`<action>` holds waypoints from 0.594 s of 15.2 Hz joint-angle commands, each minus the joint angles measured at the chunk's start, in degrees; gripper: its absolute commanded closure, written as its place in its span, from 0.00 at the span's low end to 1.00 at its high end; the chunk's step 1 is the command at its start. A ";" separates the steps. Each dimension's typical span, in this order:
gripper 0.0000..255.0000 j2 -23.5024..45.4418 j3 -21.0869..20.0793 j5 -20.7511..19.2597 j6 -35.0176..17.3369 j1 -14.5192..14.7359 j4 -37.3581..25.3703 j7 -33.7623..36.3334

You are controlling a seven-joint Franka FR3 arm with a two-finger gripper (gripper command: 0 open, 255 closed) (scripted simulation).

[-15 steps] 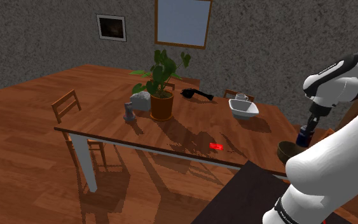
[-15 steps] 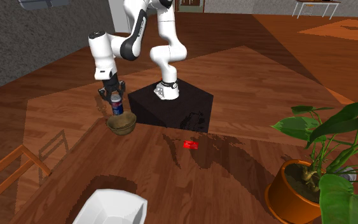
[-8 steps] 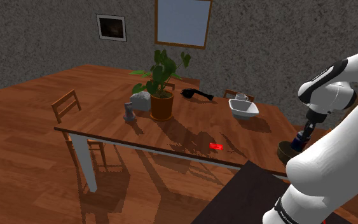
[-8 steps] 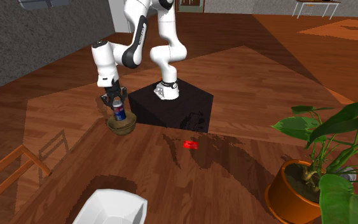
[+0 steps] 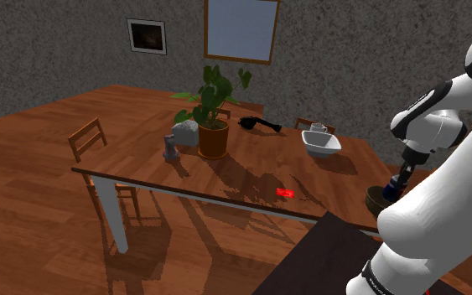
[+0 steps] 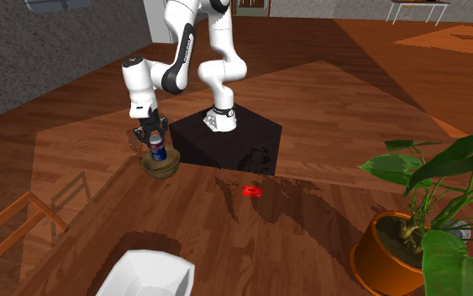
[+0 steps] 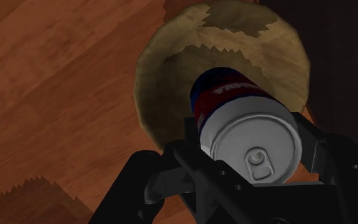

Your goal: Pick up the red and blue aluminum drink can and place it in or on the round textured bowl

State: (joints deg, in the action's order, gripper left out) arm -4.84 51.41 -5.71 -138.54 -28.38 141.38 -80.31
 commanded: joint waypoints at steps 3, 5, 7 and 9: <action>0.00 0.01 0.00 0.01 -0.01 0.00 -0.01 -0.01; 0.00 0.00 0.00 0.01 -0.01 0.00 -0.01 -0.01; 0.00 0.00 0.00 0.01 -0.01 0.00 -0.01 -0.01; 0.00 -4.35 -1.12 -4.12 4.53 -0.85 -1.39 3.09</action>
State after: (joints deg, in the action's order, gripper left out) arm -7.63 50.82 -8.29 -135.56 -29.03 140.29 -78.60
